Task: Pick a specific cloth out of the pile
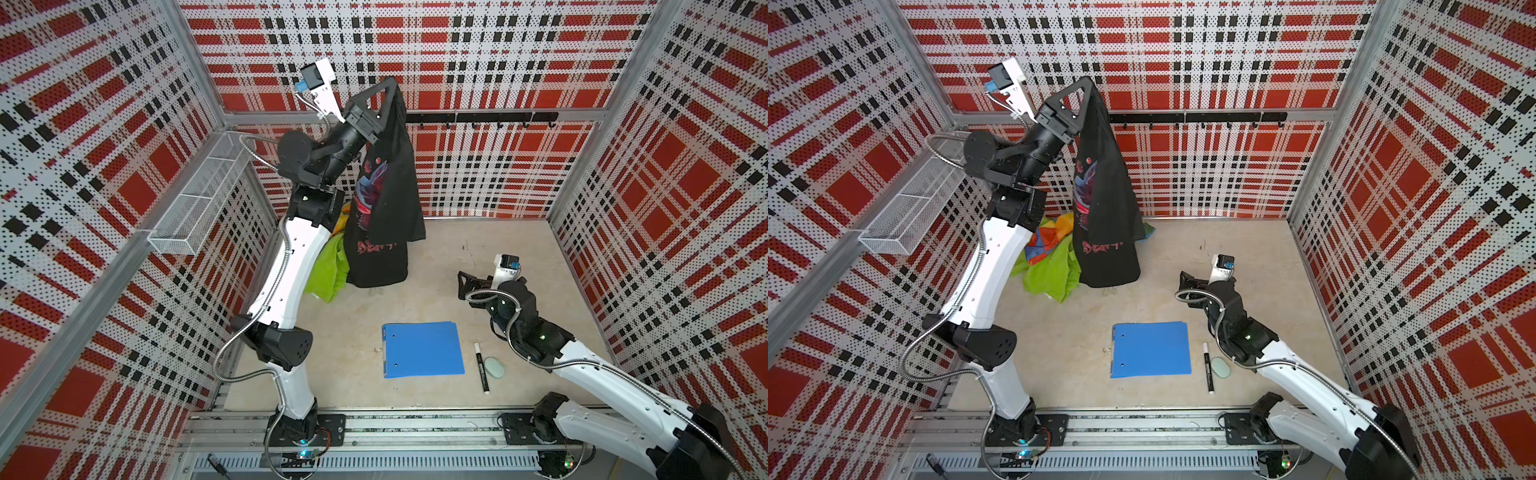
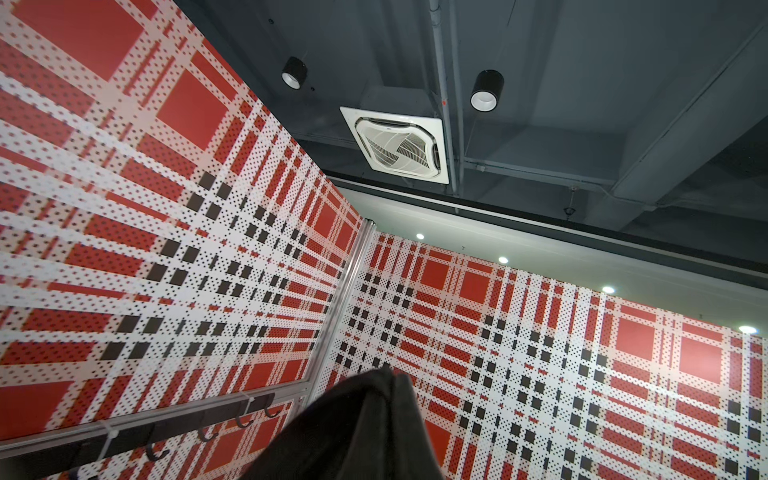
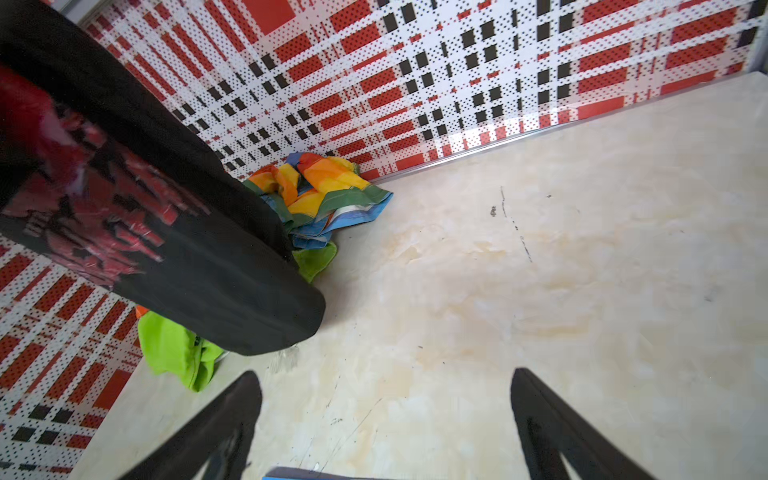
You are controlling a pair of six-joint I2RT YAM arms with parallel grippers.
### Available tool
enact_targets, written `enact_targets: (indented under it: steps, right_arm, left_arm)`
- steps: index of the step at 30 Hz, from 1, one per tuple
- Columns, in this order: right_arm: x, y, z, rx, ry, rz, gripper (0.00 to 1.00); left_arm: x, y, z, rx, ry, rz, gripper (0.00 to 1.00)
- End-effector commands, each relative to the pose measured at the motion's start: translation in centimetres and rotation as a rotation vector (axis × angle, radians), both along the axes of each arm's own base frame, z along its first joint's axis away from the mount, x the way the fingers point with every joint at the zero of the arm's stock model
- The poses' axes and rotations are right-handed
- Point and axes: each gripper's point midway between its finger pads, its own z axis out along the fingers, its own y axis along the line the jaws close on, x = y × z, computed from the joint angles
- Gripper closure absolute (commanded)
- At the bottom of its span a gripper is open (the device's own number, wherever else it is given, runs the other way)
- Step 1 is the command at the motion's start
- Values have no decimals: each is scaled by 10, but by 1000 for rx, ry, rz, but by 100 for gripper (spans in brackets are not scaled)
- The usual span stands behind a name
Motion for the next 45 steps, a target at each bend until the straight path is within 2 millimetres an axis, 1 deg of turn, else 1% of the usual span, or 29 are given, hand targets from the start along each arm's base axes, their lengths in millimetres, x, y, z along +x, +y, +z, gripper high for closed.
enact_targets:
  steps: [1,3,7,9,11,15,18,20,22,25,28,32,34,36,37,39,41,45]
  right_arm:
    - [-4,-27,-2,46,-8,-110,0]
    - [-7,-33,-5,63,-8,-115,0]
    - [-13,-42,-7,62,-4,-131,0]
    - [-16,-45,-7,53,-6,-133,0]
    - [-19,-48,-6,53,-10,-137,0]
    - [-22,-49,-7,56,-15,-127,0]
    - [-24,-47,-7,68,-22,-110,0]
    - [-24,-34,-3,77,-46,-38,1]
    - [-26,-10,5,89,-82,103,6]
    - [-28,26,12,109,-105,289,11]
    - [-23,48,11,125,-99,376,11]
    - [-6,69,15,146,-123,425,10]
    - [7,73,19,148,-140,421,12]
    - [23,73,27,171,-164,410,14]
    - [31,71,30,192,-170,398,16]
    - [49,59,37,238,-197,346,19]
    - [68,42,37,270,-205,280,19]
    - [92,10,48,323,-245,199,19]
  left_arm:
    - [-25,-8,25,-62,-88,-19,100]
    - [-24,-21,24,-77,-85,-49,100]
    - [-15,-46,14,-101,-60,-98,100]
    - [-9,-54,7,-125,-41,-125,100]
    - [-7,-63,2,-143,-33,-152,100]
    - [-11,-81,-2,-154,-29,-181,100]
    - [-21,-91,0,-160,-37,-196,100]
    - [-26,-99,-1,-153,-42,-206,100]
    - [-28,-105,-5,-140,-37,-213,100]
    - [-20,-116,-17,-124,-3,-222,100]
    - [-12,-126,-30,-119,29,-251,100]
    - [-12,-133,-35,-117,39,-268,100]
    - [-13,-134,-34,-117,39,-273,100]
    - [-15,-134,-35,-113,41,-284,100]
    - [-15,-136,-36,-110,47,-294,100]
    - [-20,-139,-37,-105,53,-320,100]
    - [-23,-147,-42,-96,70,-355,100]
    - [-36,-166,-54,-68,99,-445,100]
